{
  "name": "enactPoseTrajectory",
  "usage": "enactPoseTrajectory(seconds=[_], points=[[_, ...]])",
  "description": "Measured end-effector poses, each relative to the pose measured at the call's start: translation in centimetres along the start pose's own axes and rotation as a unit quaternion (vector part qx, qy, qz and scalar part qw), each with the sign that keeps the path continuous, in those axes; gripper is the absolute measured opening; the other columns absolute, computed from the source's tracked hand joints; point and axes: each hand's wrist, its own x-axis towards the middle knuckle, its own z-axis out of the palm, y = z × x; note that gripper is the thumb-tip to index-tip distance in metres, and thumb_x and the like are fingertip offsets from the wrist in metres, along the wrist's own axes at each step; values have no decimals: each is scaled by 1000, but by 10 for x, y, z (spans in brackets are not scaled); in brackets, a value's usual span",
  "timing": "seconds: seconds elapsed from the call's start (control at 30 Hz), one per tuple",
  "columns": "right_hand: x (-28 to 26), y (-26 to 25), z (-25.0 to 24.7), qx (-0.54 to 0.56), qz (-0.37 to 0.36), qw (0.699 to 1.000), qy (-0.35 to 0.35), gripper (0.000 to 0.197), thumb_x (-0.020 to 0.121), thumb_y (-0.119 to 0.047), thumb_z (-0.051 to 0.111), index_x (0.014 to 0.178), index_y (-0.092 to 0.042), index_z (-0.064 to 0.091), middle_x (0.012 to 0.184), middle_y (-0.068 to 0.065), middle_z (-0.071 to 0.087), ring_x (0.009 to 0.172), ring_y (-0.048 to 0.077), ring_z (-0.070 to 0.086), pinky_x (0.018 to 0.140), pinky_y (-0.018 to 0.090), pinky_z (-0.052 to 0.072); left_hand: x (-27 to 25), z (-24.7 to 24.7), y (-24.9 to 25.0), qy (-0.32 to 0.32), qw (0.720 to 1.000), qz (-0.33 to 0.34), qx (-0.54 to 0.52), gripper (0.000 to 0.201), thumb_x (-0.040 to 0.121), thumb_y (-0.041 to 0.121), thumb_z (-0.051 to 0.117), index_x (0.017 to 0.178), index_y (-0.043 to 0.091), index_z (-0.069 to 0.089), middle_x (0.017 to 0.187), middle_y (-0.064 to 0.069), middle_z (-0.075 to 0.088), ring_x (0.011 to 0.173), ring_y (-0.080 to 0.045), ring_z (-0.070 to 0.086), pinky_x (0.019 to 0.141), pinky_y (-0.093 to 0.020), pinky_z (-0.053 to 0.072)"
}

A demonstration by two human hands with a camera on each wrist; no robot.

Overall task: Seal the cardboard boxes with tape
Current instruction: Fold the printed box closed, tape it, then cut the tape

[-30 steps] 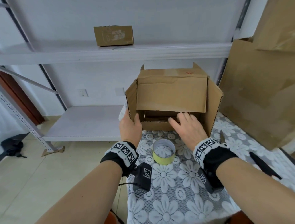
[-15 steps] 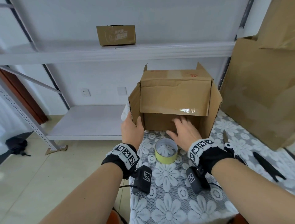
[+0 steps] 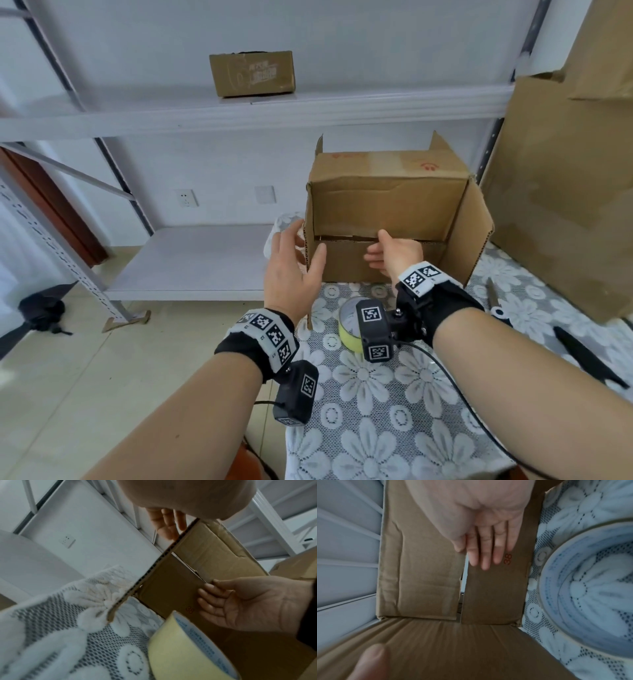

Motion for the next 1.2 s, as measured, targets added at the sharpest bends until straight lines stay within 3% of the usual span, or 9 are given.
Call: enactPoseTrajectory(seconds=[0.3, 0.43, 0.5, 0.6, 0.7, 0.8, 0.9, 1.03, 1.2], points=[[-2, 2, 4, 17, -23, 998, -62, 22, 95, -28, 54, 83, -17, 68, 100, 4, 71, 97, 17, 65, 95, 36, 49, 3, -11, 3, -20, 993, 114, -30, 54, 96, 43, 34, 138, 9, 43, 122, 0, 54, 67, -3, 57, 62, -23, 50], [-11, 1, -6, -100, -103, 982, -120, 31, 96, -32, 54, 123, -18, 59, 122, -4, 59, 112, 11, 52, 97, 26, 38, 20, -10, 4, -32, 989, 141, 8, 53, 100, 40, 34, 145, 10, 36, 137, -8, 44, 93, 5, 56, 74, -41, 58], [-15, 5, -9, -148, -119, 969, -156, 40, 95, -27, 55, 135, -21, 48, 136, -4, 51, 122, 12, 47, 100, 25, 35, 32, -9, 7, -47, 986, 158, 41, 67, 97, 50, 37, 150, 10, 29, 145, -11, 34, 114, -10, 53, 85, -39, 57], [-20, 14, -11, -201, -129, 951, -195, 56, 93, -18, 58, 143, -29, 36, 146, -4, 40, 124, 16, 49, 99, 26, 37, 51, -7, 12, -73, 968, 212, 110, 73, 95, 59, 37, 153, 15, 26, 155, -13, 25, 141, -24, 29, 111, -37, 36], [-14, 18, -10, -265, -145, 925, -230, 61, 88, -17, 59, 143, -28, 35, 145, 1, 43, 130, 20, 42, 108, 35, 34, 64, -5, 19, -123, 942, 252, 185, 74, 93, 66, 29, 152, 21, 30, 160, -8, 24, 148, -29, 15, 119, -48, 22], [-17, 23, -9, -428, -117, 845, -297, 46, 86, -17, 59, 132, -17, 50, 129, 7, 57, 118, 26, 54, 94, 30, 45, 70, 2, 23, -146, 947, 220, 181, 74, 92, 65, 31, 151, 21, 32, 160, -5, 25, 149, -26, 13, 120, -47, 20], [-25, 34, -8, -533, -145, 774, -308, 29, 92, -7, 48, 119, -13, 58, 123, 11, 60, 105, 25, 58, 75, 21, 37, 72, 8, 22, -122, 959, 196, 162, 72, 92, 63, 34, 148, 18, 37, 159, -4, 27, 147, -26, 19, 120, -44, 22], [-27, 32, -21, -549, -151, 773, -280, 35, 91, 1, 48, 112, -19, 67, 115, 7, 64, 100, 25, 61, 81, 31, 49, 68, 16, 16, -94, 968, 175, 151, 71, 94, 61, 38, 146, 13, 39, 156, -6, 31, 143, -27, 28, 116, -45, 29], [-34, 22, -38, -591, -133, 737, -300, 30, 93, -5, 51, 116, -15, 67, 117, 7, 64, 94, 21, 60, 71, 26, 44, 67, 25, 26, -58, 974, 138, 173, 80, 89, 67, 36, 149, 13, 35, 149, -8, 36, 134, -30, 36, 109, -42, 39]])
